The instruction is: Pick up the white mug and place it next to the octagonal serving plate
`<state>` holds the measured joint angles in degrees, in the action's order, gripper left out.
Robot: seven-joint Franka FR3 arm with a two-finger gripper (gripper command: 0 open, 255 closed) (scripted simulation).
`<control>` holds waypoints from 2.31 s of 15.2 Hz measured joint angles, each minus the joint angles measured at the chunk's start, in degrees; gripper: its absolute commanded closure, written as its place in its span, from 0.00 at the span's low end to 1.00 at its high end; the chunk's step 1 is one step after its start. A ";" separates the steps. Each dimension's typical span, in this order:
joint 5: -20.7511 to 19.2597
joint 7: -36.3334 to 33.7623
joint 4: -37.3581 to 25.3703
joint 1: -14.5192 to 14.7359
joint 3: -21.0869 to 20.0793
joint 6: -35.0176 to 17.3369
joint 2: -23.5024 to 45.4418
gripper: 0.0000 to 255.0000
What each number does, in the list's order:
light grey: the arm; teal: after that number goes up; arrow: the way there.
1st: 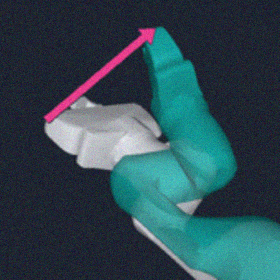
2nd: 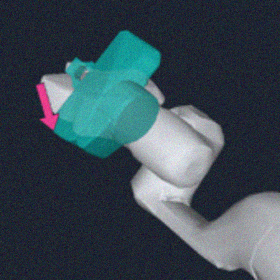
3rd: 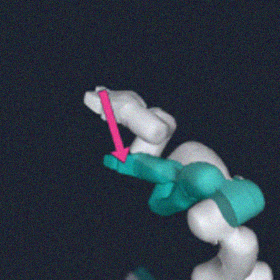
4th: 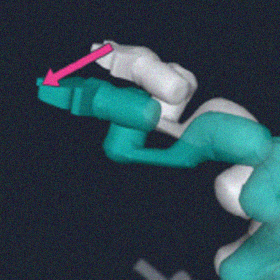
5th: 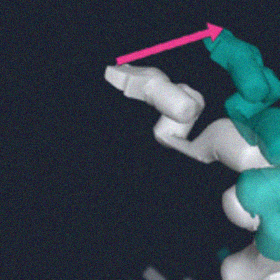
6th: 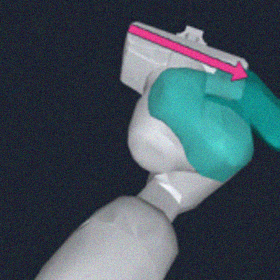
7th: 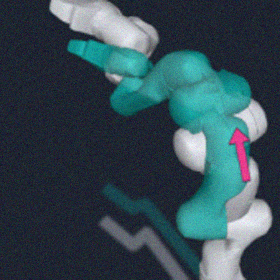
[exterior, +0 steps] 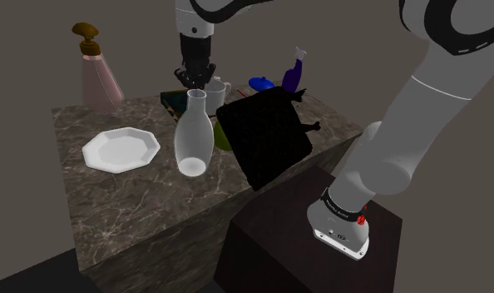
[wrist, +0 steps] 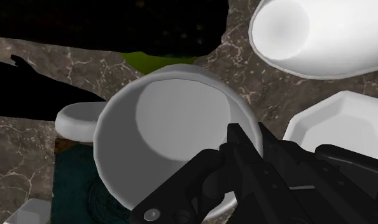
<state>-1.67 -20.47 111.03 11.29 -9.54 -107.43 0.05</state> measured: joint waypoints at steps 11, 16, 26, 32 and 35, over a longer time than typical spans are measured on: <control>-0.57 -0.45 5.02 0.03 -0.02 -8.02 2.37 1.00; -0.99 -0.78 7.39 0.04 0.00 -11.99 3.95 1.00; -1.47 -1.29 9.72 0.10 0.03 -15.93 6.20 1.00; -1.46 -1.29 9.81 0.09 0.03 -15.93 6.22 0.00; -1.35 -1.20 9.39 0.08 0.02 -15.16 5.85 0.00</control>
<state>-3.02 -21.67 120.42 11.38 -9.52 -122.58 5.90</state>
